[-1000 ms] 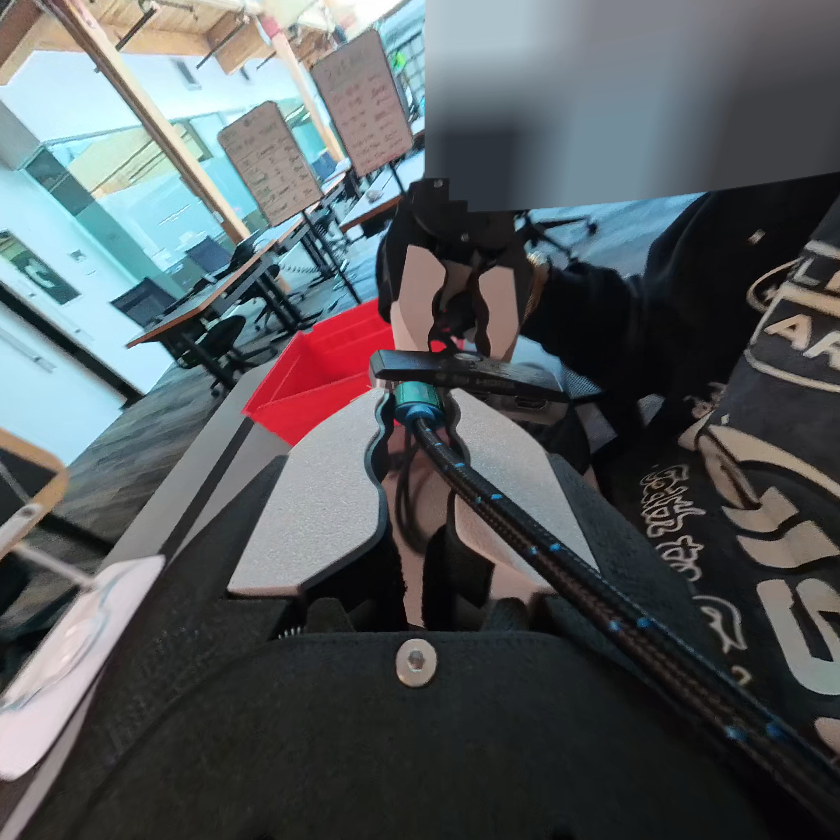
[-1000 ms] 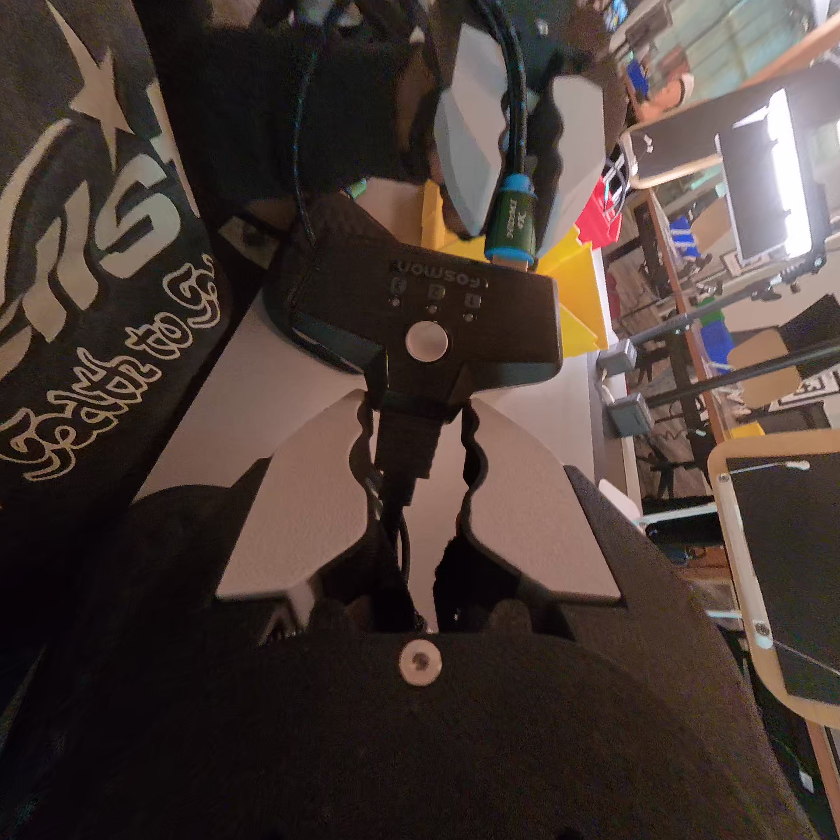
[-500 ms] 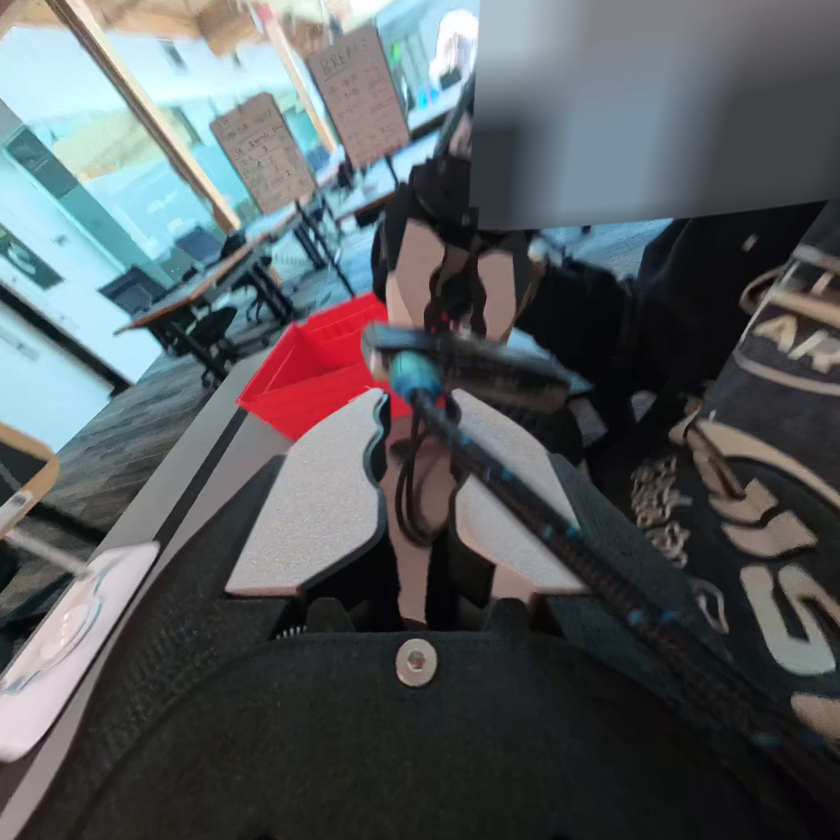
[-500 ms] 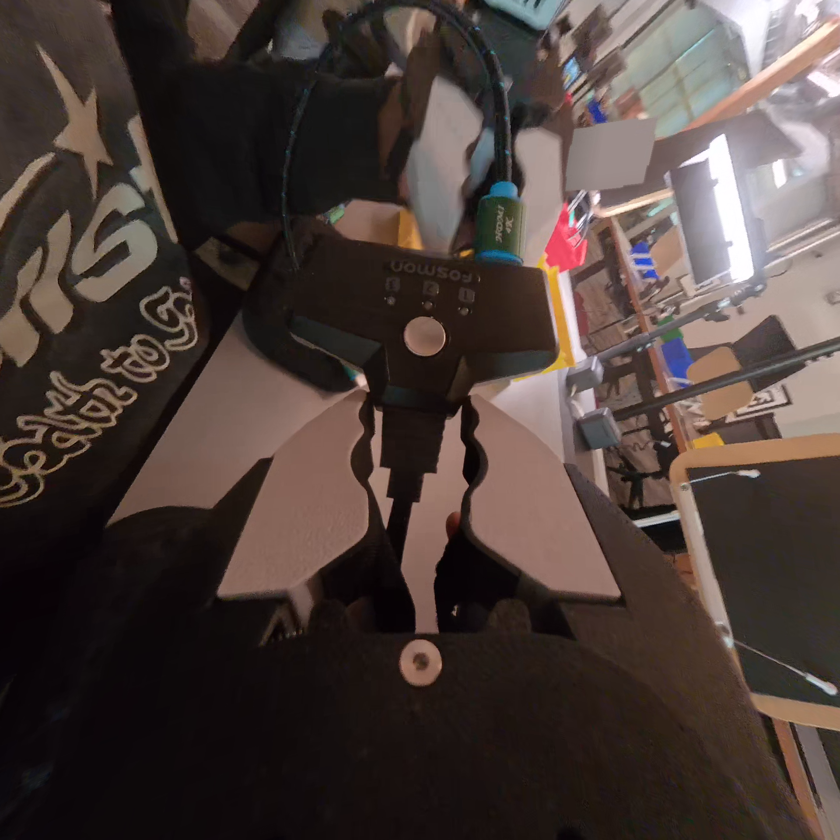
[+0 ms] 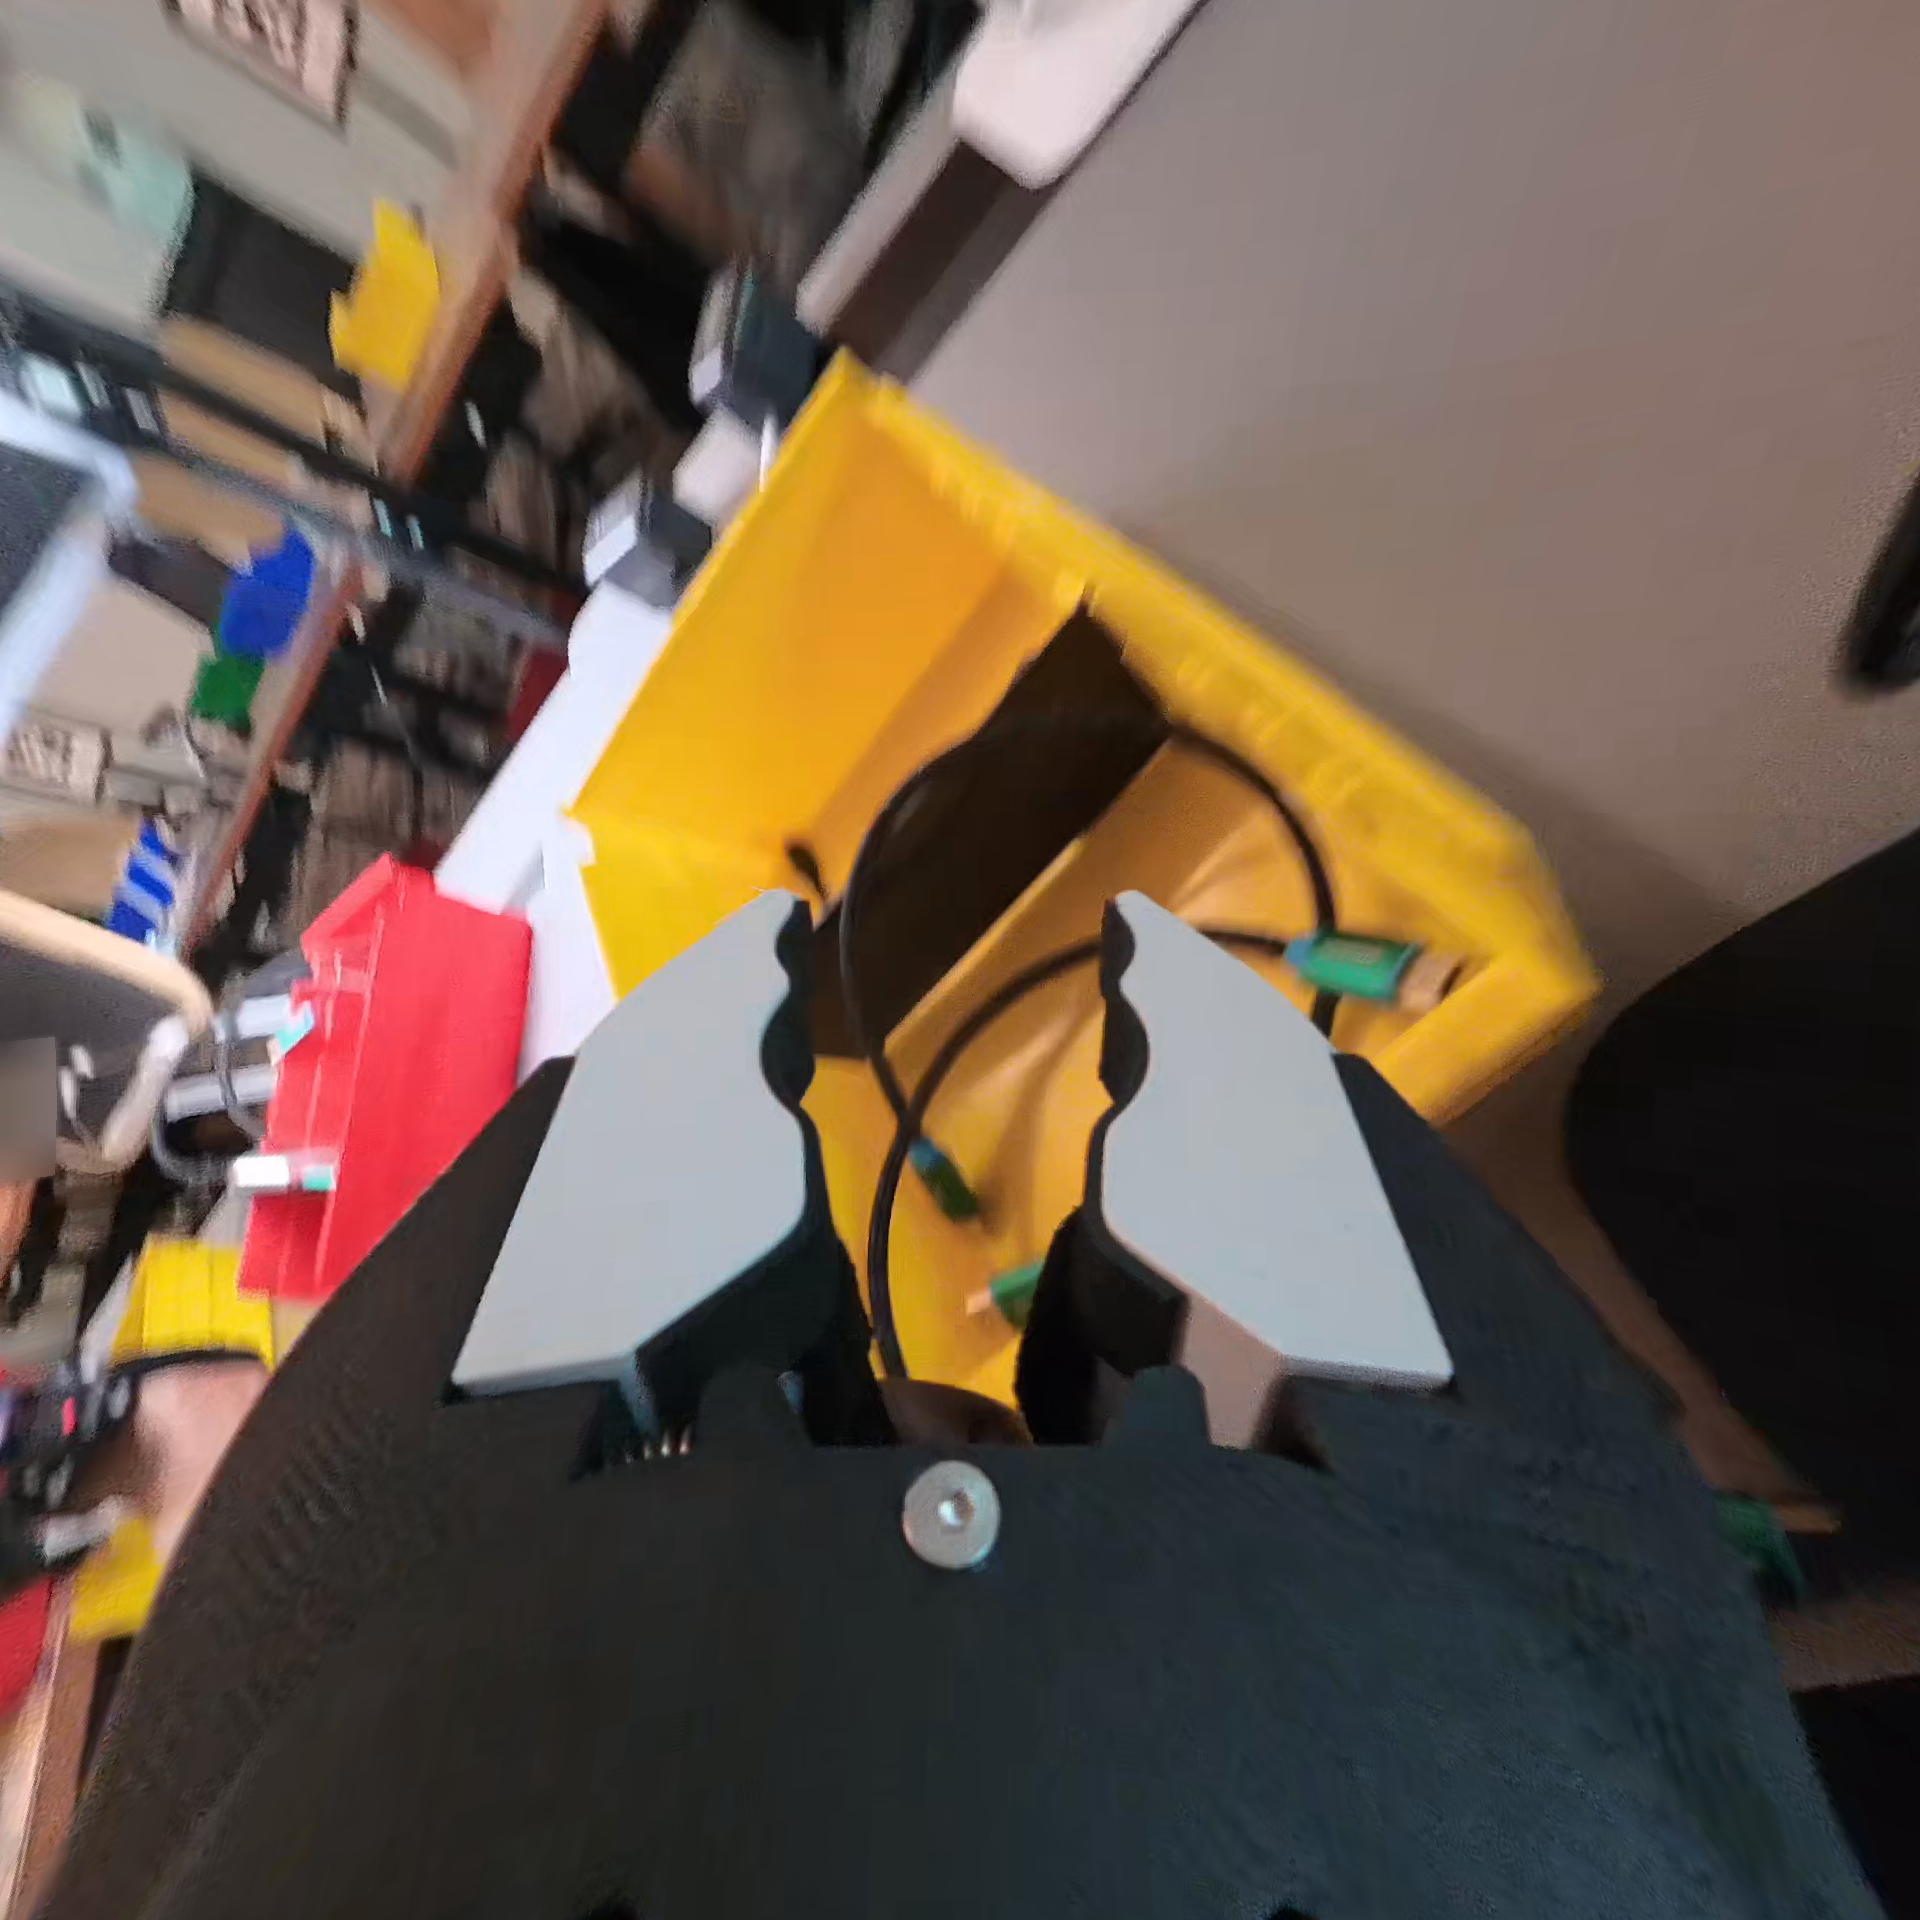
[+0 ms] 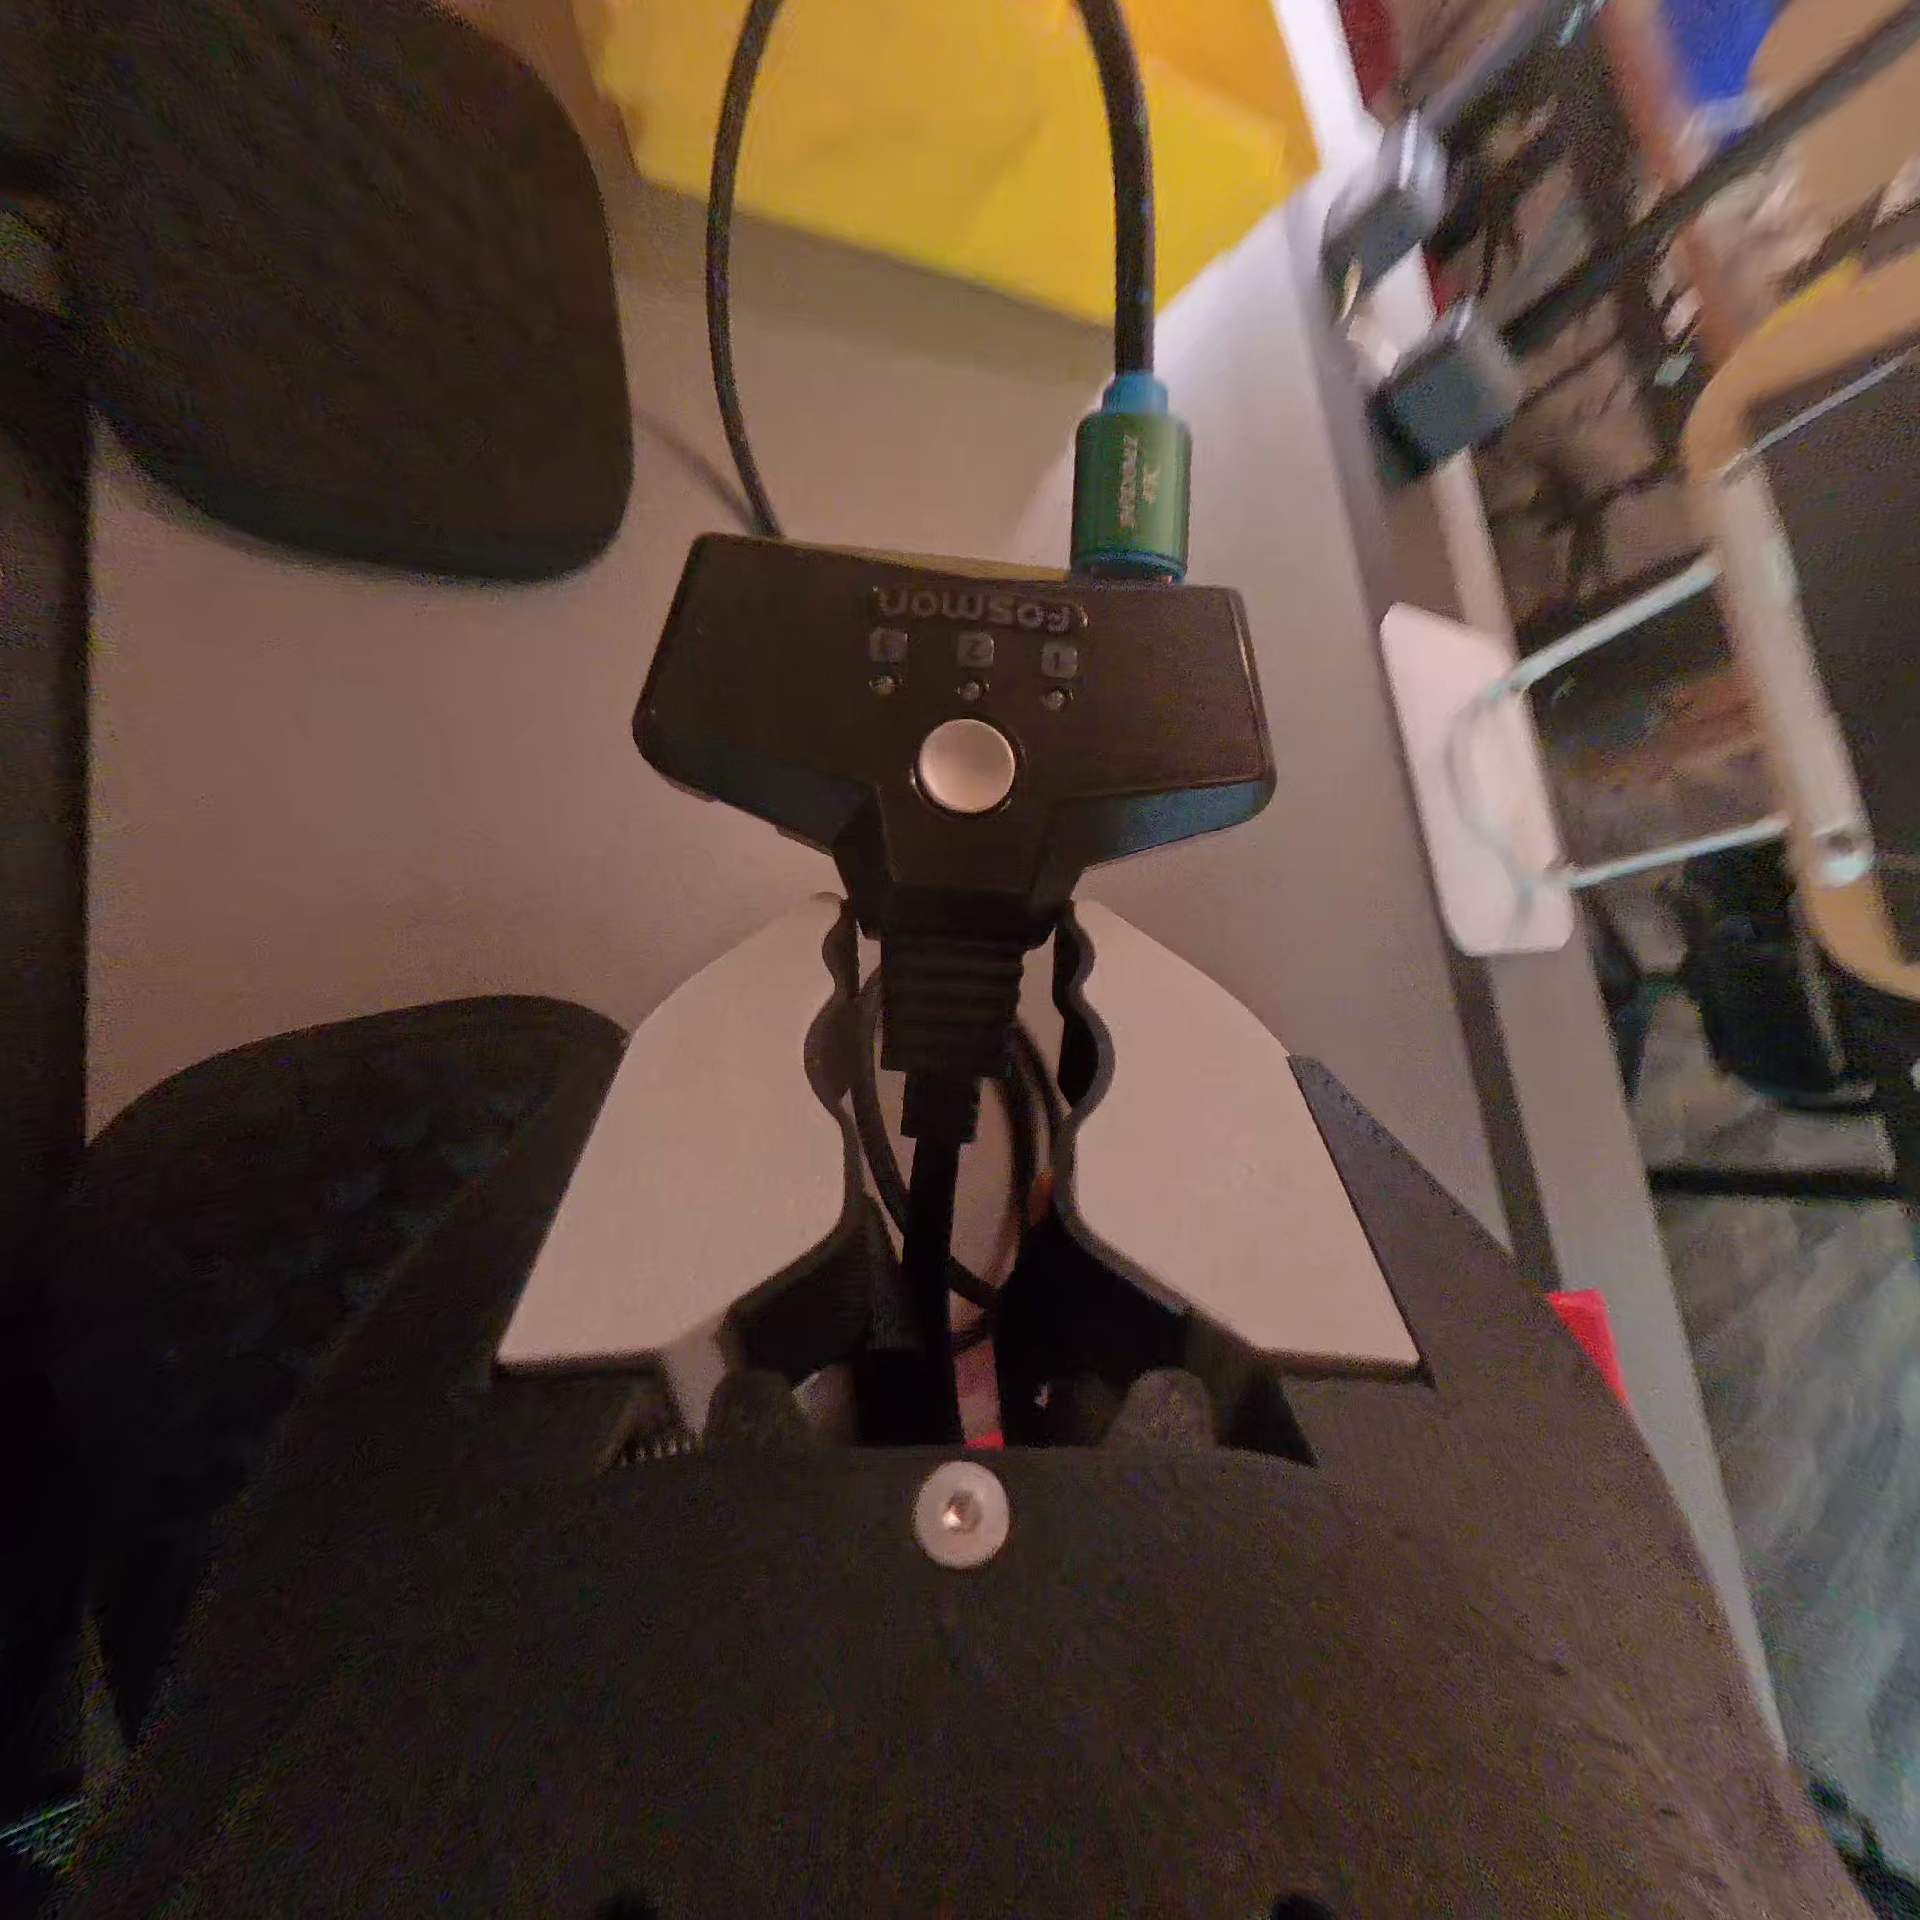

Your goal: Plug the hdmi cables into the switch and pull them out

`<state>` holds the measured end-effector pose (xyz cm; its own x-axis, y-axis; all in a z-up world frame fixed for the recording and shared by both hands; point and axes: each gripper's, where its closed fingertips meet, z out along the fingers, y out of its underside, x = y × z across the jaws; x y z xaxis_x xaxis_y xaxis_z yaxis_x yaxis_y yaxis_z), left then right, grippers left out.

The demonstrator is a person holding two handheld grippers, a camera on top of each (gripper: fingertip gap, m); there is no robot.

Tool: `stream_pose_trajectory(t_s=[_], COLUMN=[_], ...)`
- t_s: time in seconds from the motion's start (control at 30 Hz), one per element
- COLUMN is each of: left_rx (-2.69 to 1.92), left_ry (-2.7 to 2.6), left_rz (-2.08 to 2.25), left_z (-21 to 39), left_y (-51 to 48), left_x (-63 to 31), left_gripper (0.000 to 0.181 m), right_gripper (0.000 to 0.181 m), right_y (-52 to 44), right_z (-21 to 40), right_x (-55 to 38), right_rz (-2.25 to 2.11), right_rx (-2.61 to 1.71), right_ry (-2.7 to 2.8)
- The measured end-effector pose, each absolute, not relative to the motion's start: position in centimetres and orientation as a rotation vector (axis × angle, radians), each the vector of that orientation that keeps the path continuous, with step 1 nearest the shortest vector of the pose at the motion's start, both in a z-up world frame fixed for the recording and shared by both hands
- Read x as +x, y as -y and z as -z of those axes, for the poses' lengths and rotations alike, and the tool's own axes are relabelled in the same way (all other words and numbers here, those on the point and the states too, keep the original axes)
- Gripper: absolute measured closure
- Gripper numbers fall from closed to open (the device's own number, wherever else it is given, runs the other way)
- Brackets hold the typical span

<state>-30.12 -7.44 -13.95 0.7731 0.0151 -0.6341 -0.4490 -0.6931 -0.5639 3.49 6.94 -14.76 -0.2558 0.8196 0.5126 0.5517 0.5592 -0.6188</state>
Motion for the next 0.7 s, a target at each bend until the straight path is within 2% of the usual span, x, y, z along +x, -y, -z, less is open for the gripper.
stream_pose_trajectory(t_s=[0.23, 0.3, 0.47, 0.6, 0.7], left_rx=[-2.569, -2.577, -2.68, -2.561, -2.625], left_ry=[0.157, 0.254, 0.467, 0.512, 0.596], left_rz=[-0.764, -0.631, -0.352, -0.273, -0.188], left_z=[19.2, 19.9, 21.8, 20.6, 22.6], left_y=[15.6, 16.9, 20.5, 20.1, 20.1], left_x=[-36.6, -36.3, -34.1, -33.8, -34.4], left_gripper=[0.13, 0.137, 0.137, 0.139, 0.141], right_gripper=[0.145, 0.145, 0.135, 0.133, 0.132], right_y=[-9.3, -9.6, -9.0, -9.4, -9.8], right_z=[19.9, 20.2, 19.0, 17.4, 17.0], right_x=[3.3, 3.2, 3.0, 2.8, 2.9], right_rz=[-0.207, -0.207, -0.328, -0.367, -0.359], right_rx=[-1.345, -1.376, -1.37, -1.336, -1.341], right_ry=[2.05, 2.046, 1.997, 1.907, 1.878])
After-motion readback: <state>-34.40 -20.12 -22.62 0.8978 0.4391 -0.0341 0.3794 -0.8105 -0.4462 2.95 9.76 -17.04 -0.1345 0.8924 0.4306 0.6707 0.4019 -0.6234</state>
